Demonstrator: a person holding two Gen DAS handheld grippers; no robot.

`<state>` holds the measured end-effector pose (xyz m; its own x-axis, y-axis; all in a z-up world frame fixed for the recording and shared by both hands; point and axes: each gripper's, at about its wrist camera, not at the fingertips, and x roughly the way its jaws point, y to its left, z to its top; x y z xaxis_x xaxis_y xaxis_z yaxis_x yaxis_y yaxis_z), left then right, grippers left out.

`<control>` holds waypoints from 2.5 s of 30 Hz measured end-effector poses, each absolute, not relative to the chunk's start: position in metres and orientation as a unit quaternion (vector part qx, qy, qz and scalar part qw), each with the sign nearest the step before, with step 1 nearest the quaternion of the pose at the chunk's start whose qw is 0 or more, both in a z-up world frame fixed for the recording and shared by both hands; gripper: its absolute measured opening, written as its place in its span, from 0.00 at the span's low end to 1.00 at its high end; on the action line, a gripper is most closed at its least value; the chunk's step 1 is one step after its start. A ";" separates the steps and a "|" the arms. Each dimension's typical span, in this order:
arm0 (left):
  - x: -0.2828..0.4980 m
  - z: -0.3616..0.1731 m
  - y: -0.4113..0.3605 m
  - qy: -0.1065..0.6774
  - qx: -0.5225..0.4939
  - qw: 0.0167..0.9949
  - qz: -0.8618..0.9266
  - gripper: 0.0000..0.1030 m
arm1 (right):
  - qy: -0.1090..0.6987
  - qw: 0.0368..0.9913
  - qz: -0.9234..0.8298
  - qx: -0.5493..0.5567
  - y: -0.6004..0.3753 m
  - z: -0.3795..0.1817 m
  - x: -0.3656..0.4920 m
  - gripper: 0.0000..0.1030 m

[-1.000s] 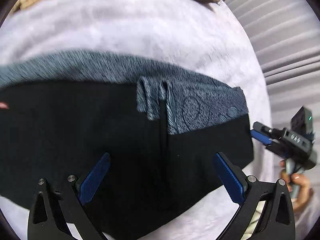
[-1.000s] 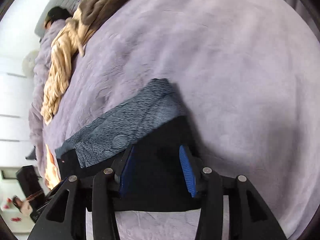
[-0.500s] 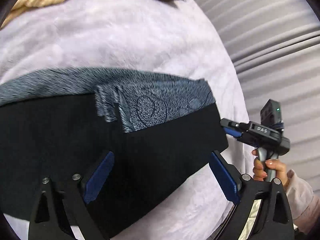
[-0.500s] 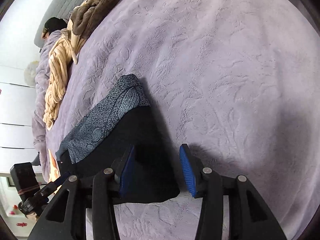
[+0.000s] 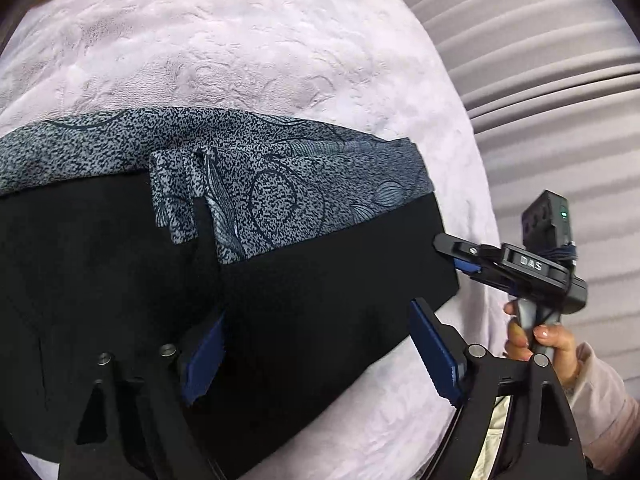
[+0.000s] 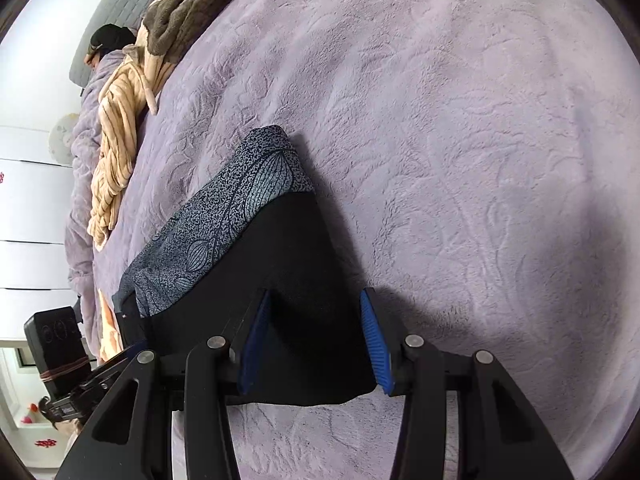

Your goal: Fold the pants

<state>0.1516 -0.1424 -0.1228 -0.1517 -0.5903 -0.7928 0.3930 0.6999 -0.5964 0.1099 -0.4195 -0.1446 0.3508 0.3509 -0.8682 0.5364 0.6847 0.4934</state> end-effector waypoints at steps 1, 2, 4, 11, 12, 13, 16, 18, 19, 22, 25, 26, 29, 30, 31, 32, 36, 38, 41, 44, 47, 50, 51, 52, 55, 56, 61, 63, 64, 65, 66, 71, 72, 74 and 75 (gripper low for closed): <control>0.153 -0.123 -0.146 0.654 -0.054 0.659 -0.367 0.49 | 0.567 0.723 -0.063 0.390 -0.419 -0.145 0.111 0.48; 0.153 -0.125 -0.146 0.658 -0.039 0.659 -0.362 0.04 | 0.568 0.722 -0.063 0.389 -0.420 -0.145 0.111 0.48; 0.157 -0.134 -0.142 0.675 -0.053 0.647 -0.351 0.05 | 0.570 0.721 -0.063 0.388 -0.421 -0.144 0.112 0.48; 0.147 -0.127 -0.121 0.656 -0.050 0.664 -0.355 0.05 | 0.552 0.742 -0.018 0.379 -0.413 -0.111 0.122 0.50; 0.148 -0.128 -0.122 0.659 -0.055 0.663 -0.352 0.05 | 0.547 0.747 -0.002 0.378 -0.408 -0.107 0.127 0.50; 0.148 -0.131 -0.125 0.660 -0.057 0.663 -0.347 0.05 | 0.547 0.748 0.002 0.374 -0.403 -0.107 0.132 0.50; 0.146 -0.128 -0.131 0.658 -0.052 0.675 -0.329 0.05 | 0.566 0.741 -0.010 0.361 -0.388 -0.122 0.148 0.50; 0.144 -0.124 -0.135 0.658 -0.039 0.681 -0.319 0.06 | 0.581 0.729 -0.009 0.361 -0.379 -0.135 0.155 0.50; 0.142 -0.121 -0.137 0.655 -0.036 0.687 -0.314 0.06 | 0.584 0.729 -0.014 0.357 -0.374 -0.137 0.157 0.50; 0.140 -0.113 -0.138 0.645 -0.034 0.702 -0.300 0.45 | 0.589 0.733 -0.001 0.340 -0.360 -0.128 0.162 0.50; 0.139 -0.100 -0.127 0.621 -0.027 0.735 -0.270 1.00 | 0.593 0.734 0.020 0.329 -0.339 -0.121 0.167 0.50; 0.139 -0.098 -0.123 0.623 -0.027 0.734 -0.270 1.00 | 0.594 0.734 0.026 0.329 -0.333 -0.121 0.169 0.50; 0.142 -0.097 -0.109 0.633 -0.007 0.738 -0.231 1.00 | 0.598 0.728 0.053 0.330 -0.306 -0.122 0.183 0.50; 0.141 -0.096 -0.103 0.634 0.005 0.742 -0.218 1.00 | 0.598 0.727 0.061 0.332 -0.297 -0.122 0.187 0.50; 0.141 -0.095 -0.096 0.635 0.021 0.746 -0.201 1.00 | 0.597 0.726 0.069 0.335 -0.288 -0.121 0.192 0.50; 0.140 -0.094 -0.088 0.634 0.031 0.749 -0.191 1.00 | 0.594 0.725 0.077 0.339 -0.279 -0.120 0.197 0.50; 0.137 -0.094 -0.059 0.638 0.057 0.753 -0.152 1.00 | 0.592 0.726 0.096 0.338 -0.242 -0.123 0.218 0.49; 0.137 -0.098 -0.045 0.649 0.061 0.746 -0.137 1.00 | 0.608 0.715 0.097 0.331 -0.224 -0.136 0.226 0.48; 0.137 -0.101 -0.024 0.663 0.058 0.738 -0.111 1.00 | 0.626 0.721 0.074 0.288 -0.203 -0.145 0.229 0.48; 0.137 -0.100 -0.009 0.666 0.048 0.737 -0.104 1.00 | 0.631 0.720 0.113 0.267 -0.191 -0.128 0.222 0.48; 0.138 -0.094 0.005 0.667 0.038 0.737 -0.098 1.00 | 0.643 0.726 0.122 0.209 -0.176 -0.113 0.206 0.48; 0.139 -0.087 0.018 0.665 0.035 0.740 -0.094 1.00 | 0.644 0.734 0.110 0.185 -0.171 -0.101 0.186 0.48; 0.140 -0.084 0.022 0.664 0.038 0.741 -0.092 1.00 | 0.646 0.733 0.105 0.186 -0.170 -0.098 0.178 0.48; 0.138 -0.083 0.025 0.663 0.042 0.742 -0.091 1.00 | 0.647 0.733 0.101 0.184 -0.171 -0.096 0.175 0.48; 0.135 -0.078 0.032 0.660 0.055 0.744 -0.088 1.00 | 0.656 0.730 0.086 0.171 -0.169 -0.092 0.161 0.52; 0.135 -0.077 0.034 0.659 0.056 0.744 -0.088 1.00 | 0.659 0.728 0.083 0.169 -0.168 -0.092 0.157 0.53; 0.121 -0.080 0.036 0.662 0.058 0.742 -0.096 1.00 | 0.670 0.717 0.066 0.179 -0.166 -0.095 0.142 0.57; 0.116 -0.079 0.043 0.662 0.056 0.740 -0.104 1.00 | 0.673 0.714 0.062 0.183 -0.165 -0.095 0.138 0.59; 0.109 -0.079 0.048 0.662 0.057 0.740 -0.107 1.00 | 0.674 0.713 0.060 0.184 -0.164 -0.095 0.136 0.60; 0.108 -0.078 0.050 0.662 0.057 0.739 -0.109 1.00 | 0.675 0.712 0.060 0.184 -0.161 -0.096 0.135 0.60; 0.108 -0.078 0.052 0.662 0.057 0.739 -0.111 1.00 | 0.676 0.712 0.060 0.183 -0.159 -0.096 0.135 0.60; 0.099 -0.077 0.064 0.663 0.051 0.738 -0.110 1.00 | 0.682 0.707 0.056 0.176 -0.150 -0.097 0.132 0.60; 0.098 -0.076 0.069 0.664 0.051 0.739 -0.108 1.00 | 0.683 0.707 0.055 0.175 -0.149 -0.098 0.132 0.60; 0.095 -0.082 0.063 0.664 0.051 0.740 -0.101 1.00 | 0.685 0.706 0.054 0.174 -0.146 -0.098 0.133 0.60; 0.094 -0.084 0.068 0.664 0.051 0.739 -0.097 1.00 | 0.685 0.705 0.054 0.172 -0.144 -0.099 0.132 0.60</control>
